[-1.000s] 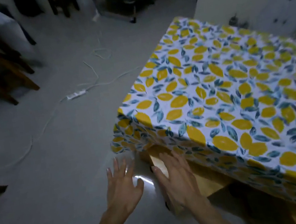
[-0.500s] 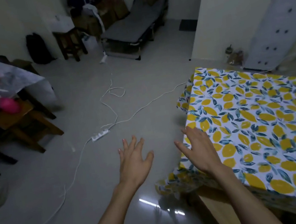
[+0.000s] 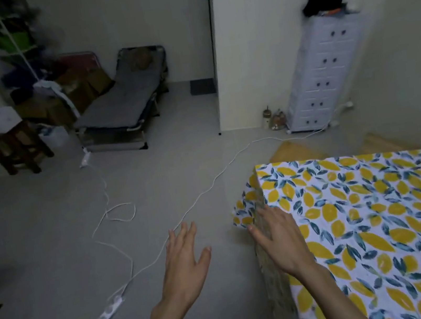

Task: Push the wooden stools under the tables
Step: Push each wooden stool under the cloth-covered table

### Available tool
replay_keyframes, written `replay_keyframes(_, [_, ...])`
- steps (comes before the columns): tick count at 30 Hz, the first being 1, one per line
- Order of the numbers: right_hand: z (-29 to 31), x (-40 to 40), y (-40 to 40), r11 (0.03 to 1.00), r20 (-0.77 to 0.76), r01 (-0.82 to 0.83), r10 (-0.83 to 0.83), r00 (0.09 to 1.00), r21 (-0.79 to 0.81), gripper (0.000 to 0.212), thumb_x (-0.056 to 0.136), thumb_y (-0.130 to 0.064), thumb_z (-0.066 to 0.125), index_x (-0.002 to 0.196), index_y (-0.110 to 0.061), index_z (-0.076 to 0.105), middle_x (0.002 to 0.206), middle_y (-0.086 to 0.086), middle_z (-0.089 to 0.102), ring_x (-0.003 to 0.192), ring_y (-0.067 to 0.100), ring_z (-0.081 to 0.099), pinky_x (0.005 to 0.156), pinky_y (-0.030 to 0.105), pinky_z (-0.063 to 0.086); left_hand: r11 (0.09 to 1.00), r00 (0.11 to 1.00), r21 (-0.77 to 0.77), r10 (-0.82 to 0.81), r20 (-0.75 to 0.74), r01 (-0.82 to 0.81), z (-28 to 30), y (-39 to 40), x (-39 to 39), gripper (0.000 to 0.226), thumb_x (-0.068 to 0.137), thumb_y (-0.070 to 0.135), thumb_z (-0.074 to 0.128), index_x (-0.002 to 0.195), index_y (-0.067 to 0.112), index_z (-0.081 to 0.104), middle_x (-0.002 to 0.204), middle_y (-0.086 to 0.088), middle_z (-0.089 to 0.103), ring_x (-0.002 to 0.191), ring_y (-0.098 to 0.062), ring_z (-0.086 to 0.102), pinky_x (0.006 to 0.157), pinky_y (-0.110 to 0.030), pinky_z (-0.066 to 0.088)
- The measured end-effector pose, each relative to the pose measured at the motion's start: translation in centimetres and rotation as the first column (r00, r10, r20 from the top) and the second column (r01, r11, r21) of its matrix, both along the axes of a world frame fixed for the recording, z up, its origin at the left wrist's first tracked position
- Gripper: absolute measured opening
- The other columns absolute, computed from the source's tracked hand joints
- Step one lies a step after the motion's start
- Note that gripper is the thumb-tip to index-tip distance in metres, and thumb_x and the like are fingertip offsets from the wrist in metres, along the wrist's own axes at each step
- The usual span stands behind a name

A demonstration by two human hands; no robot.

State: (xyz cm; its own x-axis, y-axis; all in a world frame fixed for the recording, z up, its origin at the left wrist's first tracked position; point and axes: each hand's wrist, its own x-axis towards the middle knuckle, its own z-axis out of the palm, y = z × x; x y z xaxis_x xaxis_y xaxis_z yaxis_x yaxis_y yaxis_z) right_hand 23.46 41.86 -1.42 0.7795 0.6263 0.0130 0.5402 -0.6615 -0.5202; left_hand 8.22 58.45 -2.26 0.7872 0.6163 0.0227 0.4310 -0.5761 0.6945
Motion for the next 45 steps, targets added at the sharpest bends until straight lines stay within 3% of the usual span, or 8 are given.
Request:
replay_keyframes(3, [1.2, 5.1, 5.6, 1.000, -0.010, 0.022, -0.022, 1.000, 0.000, 0.063, 0.093, -0.059, 0.038, 0.144, -0.021, 0.040, 0.154, 0.002, 0.036, 0.144, 0.022, 0.023, 0.118, 0.040, 0.015, 0.998, 0.998, 0.013, -0.055, 0.000, 0.055, 1.1, 5.9, 5.3, 0.062, 0.094, 0.038, 0.049, 0.148, 0.025, 0.021, 0.159, 0.003, 0.009, 0.145, -0.015, -0.008, 0.118, -0.033, 0.002])
replay_keyframes(13, [2.3, 19.9, 22.9, 0.987, 0.081, 0.148, -0.142, 0.987, -0.070, 0.091, 0.075, -0.073, 0.007, 0.147, -0.022, 0.032, 0.157, 0.004, 0.030, 0.146, 0.020, 0.020, 0.119, 0.040, 0.012, 0.954, 0.958, 0.089, -0.286, -0.021, 0.287, 2.5, 25.4, 23.3, 0.064, 0.095, 0.044, 0.042, 0.150, 0.029, 0.012, 0.159, 0.007, 0.000, 0.144, -0.012, -0.015, 0.113, -0.025, -0.001])
replay_keyframes(19, [3.1, 28.0, 31.1, 0.946, 0.061, 0.320, -0.316, 0.947, -0.055, 0.062, 0.095, -0.058, 0.031, 0.147, -0.023, 0.032, 0.157, 0.003, 0.028, 0.147, 0.021, 0.017, 0.120, 0.041, 0.009, 0.897, 0.900, 0.084, -0.435, -0.016, 0.435, 4.1, 35.2, 35.3, 0.062, 0.095, 0.046, 0.042, 0.149, 0.028, 0.018, 0.159, 0.006, 0.004, 0.146, -0.014, -0.007, 0.114, -0.026, 0.002])
replay_keyframes(23, [3.7, 33.5, 34.2, 0.891, 0.050, 0.451, -0.449, 0.892, -0.052, 0.059, 0.097, -0.055, 0.034, 0.147, -0.024, 0.031, 0.158, 0.000, 0.027, 0.146, 0.019, 0.017, 0.120, 0.041, 0.008, 0.809, 0.815, 0.103, -0.573, -0.085, 0.579, 4.9, 39.9, 43.5, 0.063, 0.092, 0.052, 0.042, 0.148, 0.030, 0.021, 0.159, 0.008, 0.006, 0.146, -0.014, -0.005, 0.118, -0.032, 0.006])
replay_keyframes(28, [3.7, 40.3, 35.3, 0.805, 0.034, 0.592, -0.591, 0.806, -0.036, 0.074, 0.086, -0.068, 0.019, 0.147, -0.026, 0.031, 0.157, -0.001, 0.030, 0.146, 0.018, 0.018, 0.120, 0.042, 0.010, 0.747, 0.750, 0.071, -0.661, -0.028, 0.661, 4.8, 42.2, 54.2, 0.061, 0.091, 0.051, 0.046, 0.146, 0.030, 0.029, 0.158, 0.009, 0.012, 0.146, -0.012, 0.000, 0.115, -0.030, 0.008])
replay_keyframes(33, [2.6, 50.0, 34.7, 0.712, 0.047, 0.702, -0.701, 0.712, -0.012, 0.056, 0.098, -0.053, 0.033, 0.147, -0.027, 0.031, 0.157, -0.002, 0.028, 0.146, 0.018, 0.019, 0.120, 0.041, 0.011, 0.651, 0.651, 0.013, -0.758, -0.022, 0.759, 3.0, 42.2, 65.7, 0.063, 0.089, 0.054, 0.048, 0.145, 0.031, 0.032, 0.158, 0.009, 0.015, 0.146, -0.012, 0.001, 0.116, -0.032, 0.009])
replay_keyframes(40, [2.3, 63.8, 32.2, 0.553, -0.021, 0.832, -0.832, 0.554, 0.042, 0.056, 0.098, -0.053, 0.034, 0.147, -0.026, 0.031, 0.157, -0.001, 0.030, 0.146, 0.018, 0.019, 0.120, 0.039, 0.015, 0.603, 0.608, -0.085, -0.792, 0.053, 0.793, 2.2, 39.6, 82.3, 0.073, 0.088, 0.046, 0.056, 0.148, 0.030, 0.018, 0.157, 0.014, 0.001, 0.146, -0.007, 0.001, 0.115, -0.028, 0.011])
replay_keyframes(45, [2.0, 72.4, 30.6, 0.468, -0.032, 0.883, -0.882, 0.469, 0.033, 0.058, 0.098, -0.050, 0.038, 0.148, -0.021, 0.032, 0.156, 0.002, 0.031, 0.145, 0.021, 0.021, 0.118, 0.037, 0.017, 0.541, 0.545, -0.105, -0.838, 0.009, 0.834, 1.6, 37.3, 93.6, 0.069, 0.089, 0.041, 0.056, 0.148, 0.026, 0.022, 0.159, 0.009, 0.006, 0.146, -0.010, 0.001, 0.116, -0.030, 0.009])
